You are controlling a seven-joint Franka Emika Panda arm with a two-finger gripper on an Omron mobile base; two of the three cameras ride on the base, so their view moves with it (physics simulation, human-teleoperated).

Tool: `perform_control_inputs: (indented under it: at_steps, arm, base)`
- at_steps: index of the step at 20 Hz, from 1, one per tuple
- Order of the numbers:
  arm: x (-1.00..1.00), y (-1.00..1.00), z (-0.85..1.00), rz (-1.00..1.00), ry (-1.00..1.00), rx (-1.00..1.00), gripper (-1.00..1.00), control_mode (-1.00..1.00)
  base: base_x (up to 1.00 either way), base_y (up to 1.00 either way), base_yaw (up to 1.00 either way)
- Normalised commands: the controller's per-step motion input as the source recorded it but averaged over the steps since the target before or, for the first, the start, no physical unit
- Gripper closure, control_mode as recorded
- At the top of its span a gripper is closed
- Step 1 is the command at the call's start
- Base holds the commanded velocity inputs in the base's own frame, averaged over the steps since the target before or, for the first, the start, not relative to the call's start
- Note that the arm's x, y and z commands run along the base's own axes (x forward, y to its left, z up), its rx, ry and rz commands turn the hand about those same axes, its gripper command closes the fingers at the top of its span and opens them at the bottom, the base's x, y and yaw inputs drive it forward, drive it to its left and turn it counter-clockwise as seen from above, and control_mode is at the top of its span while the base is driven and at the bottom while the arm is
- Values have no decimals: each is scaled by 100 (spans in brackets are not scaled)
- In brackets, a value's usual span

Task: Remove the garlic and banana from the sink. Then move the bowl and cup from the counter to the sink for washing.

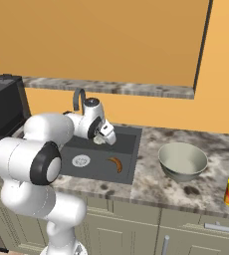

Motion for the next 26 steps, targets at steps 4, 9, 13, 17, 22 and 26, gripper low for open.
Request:
perform_control_inputs:
  at_steps: [4,9,13,17,22,26]
  arm:
    - [8,-19,0,6,-3,-14,100,-100]
    - [5,-23,5,5,0,-11,100,-100]
    - [4,-26,11,6,2,-9,100,-100]
    - [2,-31,7,8,0,-8,100,-100]
    - [0,-32,7,10,0,-8,100,-100]
    - [2,-32,3,13,0,-9,100,-100]
  base:
    - [0,0,0]
    - [0,0,0]
    - [0,0,0]
    - [0,0,0]
    - [0,0,0]
    - [0,0,0]
